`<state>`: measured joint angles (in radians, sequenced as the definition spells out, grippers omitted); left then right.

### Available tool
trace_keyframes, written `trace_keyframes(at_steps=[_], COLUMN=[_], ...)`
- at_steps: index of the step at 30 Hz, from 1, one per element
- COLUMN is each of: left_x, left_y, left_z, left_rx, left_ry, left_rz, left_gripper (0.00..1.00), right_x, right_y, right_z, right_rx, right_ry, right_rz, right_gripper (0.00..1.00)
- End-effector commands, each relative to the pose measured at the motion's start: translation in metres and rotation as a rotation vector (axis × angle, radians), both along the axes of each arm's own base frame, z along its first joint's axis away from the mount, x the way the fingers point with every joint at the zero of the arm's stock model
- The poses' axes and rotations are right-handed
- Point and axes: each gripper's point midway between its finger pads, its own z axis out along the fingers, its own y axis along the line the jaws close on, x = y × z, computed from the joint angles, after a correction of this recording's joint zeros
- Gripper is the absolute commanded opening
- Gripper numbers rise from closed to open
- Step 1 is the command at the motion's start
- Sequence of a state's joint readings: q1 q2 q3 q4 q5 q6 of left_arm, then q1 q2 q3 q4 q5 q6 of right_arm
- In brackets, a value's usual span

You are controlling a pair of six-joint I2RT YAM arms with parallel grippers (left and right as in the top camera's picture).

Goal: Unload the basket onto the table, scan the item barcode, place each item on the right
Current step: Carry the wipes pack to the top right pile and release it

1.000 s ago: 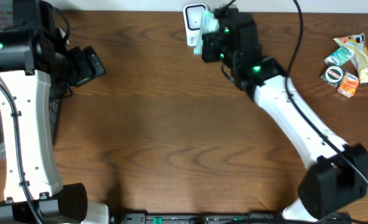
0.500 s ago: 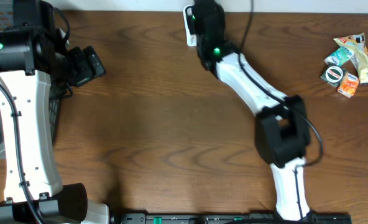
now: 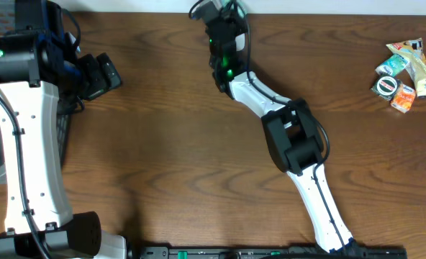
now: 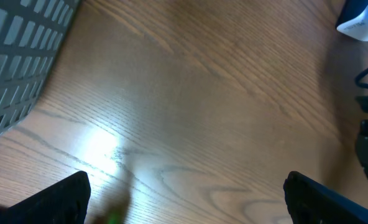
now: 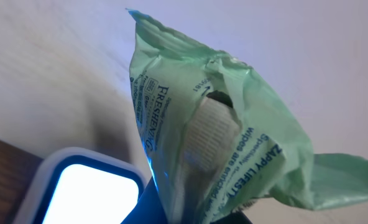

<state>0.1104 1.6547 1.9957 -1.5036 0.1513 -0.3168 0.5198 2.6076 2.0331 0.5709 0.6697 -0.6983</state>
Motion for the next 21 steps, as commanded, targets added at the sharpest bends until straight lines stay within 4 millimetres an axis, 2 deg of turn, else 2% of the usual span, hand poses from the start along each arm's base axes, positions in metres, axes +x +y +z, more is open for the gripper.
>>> trace_keyframes(at_steps=[1, 3, 5, 7, 10, 13, 14, 15, 17, 21], left_x=[-0.002, -0.002, -0.002, -0.002, -0.002, -0.002, -0.002, -0.002, -0.002, -0.002], left_y=[0.002, 0.002, 0.002, 0.002, 0.002, 0.002, 0.002, 0.002, 0.002, 0.002], left_z=[0.005, 0.005, 0.005, 0.005, 0.005, 0.005, 0.005, 0.005, 0.005, 0.005], left_rx=[0.007, 0.007, 0.007, 0.007, 0.007, 0.007, 0.007, 0.007, 0.007, 0.007], left_ry=[-0.013, -0.013, -0.013, -0.013, -0.013, -0.013, -0.013, -0.013, -0.013, -0.013], left_rz=[0.002, 0.002, 0.002, 0.002, 0.002, 0.002, 0.002, 0.002, 0.002, 0.002], left_gripper=[0.98, 0.98, 0.98, 0.98, 0.98, 0.98, 0.98, 0.98, 0.98, 0.98], right_x=[-0.006, -0.007, -0.010, -0.011, -0.012, -0.014, -0.017, -0.024, -0.035, -0.063], right_y=[0.009, 0.008, -0.002, -0.020, -0.051, -0.083, -0.105, -0.144, -0.188, -0.275], right_z=[0.028, 0.033, 0.043, 0.062, 0.094, 0.106, 0.107, 0.101, 0.091, 0.057], right_rx=[0.055, 0.067, 0.124, 0.201, 0.212, 0.227, 0.251, 0.285, 0.313, 0.338], right_ry=[-0.059, -0.065, -0.085, -0.121, -0.124, -0.052, 0.007, 0.088, 0.170, 0.340], right_rz=[-0.003, -0.014, -0.059, -0.118, -0.184, -0.236, -0.275, -0.351, -0.442, -0.636], right_gripper=[0.03, 0.05, 0.06, 0.01, 0.01, 0.01, 0.01, 0.01, 0.01, 0.01])
